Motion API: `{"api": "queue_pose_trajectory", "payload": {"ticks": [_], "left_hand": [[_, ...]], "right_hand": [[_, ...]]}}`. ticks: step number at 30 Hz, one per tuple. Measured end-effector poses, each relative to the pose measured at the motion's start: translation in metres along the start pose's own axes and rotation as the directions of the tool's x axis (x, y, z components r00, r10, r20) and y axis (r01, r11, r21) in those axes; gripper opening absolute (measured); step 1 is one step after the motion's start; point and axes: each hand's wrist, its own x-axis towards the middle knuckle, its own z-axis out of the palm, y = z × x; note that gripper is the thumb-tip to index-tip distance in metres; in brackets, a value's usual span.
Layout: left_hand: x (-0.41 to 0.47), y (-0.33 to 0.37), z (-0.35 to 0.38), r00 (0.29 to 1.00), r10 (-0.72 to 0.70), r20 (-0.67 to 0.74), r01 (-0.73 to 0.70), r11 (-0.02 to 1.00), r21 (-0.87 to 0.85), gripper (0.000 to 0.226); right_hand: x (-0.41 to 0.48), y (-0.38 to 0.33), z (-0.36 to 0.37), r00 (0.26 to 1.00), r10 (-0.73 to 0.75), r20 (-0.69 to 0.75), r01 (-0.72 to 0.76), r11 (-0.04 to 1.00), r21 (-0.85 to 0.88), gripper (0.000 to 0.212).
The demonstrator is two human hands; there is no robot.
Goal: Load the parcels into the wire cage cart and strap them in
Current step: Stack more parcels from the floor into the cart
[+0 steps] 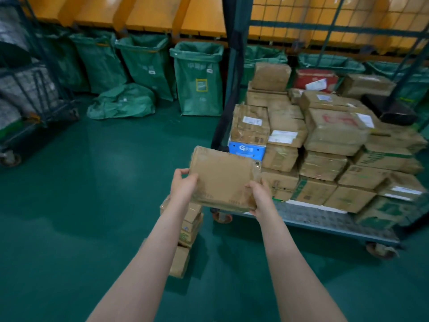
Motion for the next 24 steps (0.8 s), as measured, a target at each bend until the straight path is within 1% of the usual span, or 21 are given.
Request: {"api": "queue_pose_trajectory", "payload": {"ticks": [4,8,10,13,16,19,22,24], "left_hand": [[-0.01,-0.001,0.045,0.998,0.001,0.07,-0.005,0.998,0.055,0.018],[-0.018,-0.004,0.09,0.993,0.006,0.118,-0.016,0.996,0.087,0.013],[-0.024,-0.006,0.113,0.987,-0.018,0.158,0.005,0.997,0.08,0.014],[-0.033,-0.011,0.145,0.972,-0.048,0.23,0.025,0.995,0.102,0.022],[-0.04,-0.008,0.177,0.949,-0.066,0.309,0.033,0.993,0.112,0.02],[-0.038,-0.002,0.201,0.937,-0.08,0.34,0.036,0.991,0.132,0.017],[-0.027,0.002,0.223,0.925,-0.094,0.368,0.046,0.989,0.138,0.016],[-0.016,0.008,0.243,0.912,-0.085,0.401,0.027,0.989,0.147,0.017]], "right_hand": [[0.006,-0.006,-0.049,0.998,-0.004,-0.057,0.006,0.999,0.038,0.053],[0.013,-0.01,-0.088,0.991,0.008,-0.132,-0.001,0.999,0.051,0.054],[0.019,-0.011,-0.108,0.985,0.003,-0.174,0.008,0.998,0.066,0.057],[0.024,-0.012,-0.14,0.966,-0.01,-0.257,0.027,0.998,0.063,0.053],[0.032,-0.014,-0.168,0.929,-0.014,-0.37,0.028,0.999,0.033,0.057],[0.042,-0.012,-0.184,0.91,0.006,-0.414,0.024,0.998,0.065,0.06],[0.053,-0.015,-0.194,0.905,0.023,-0.424,0.033,0.992,0.124,0.056],[0.068,-0.023,-0.203,0.88,0.028,-0.475,0.039,0.991,0.13,0.053]]}}
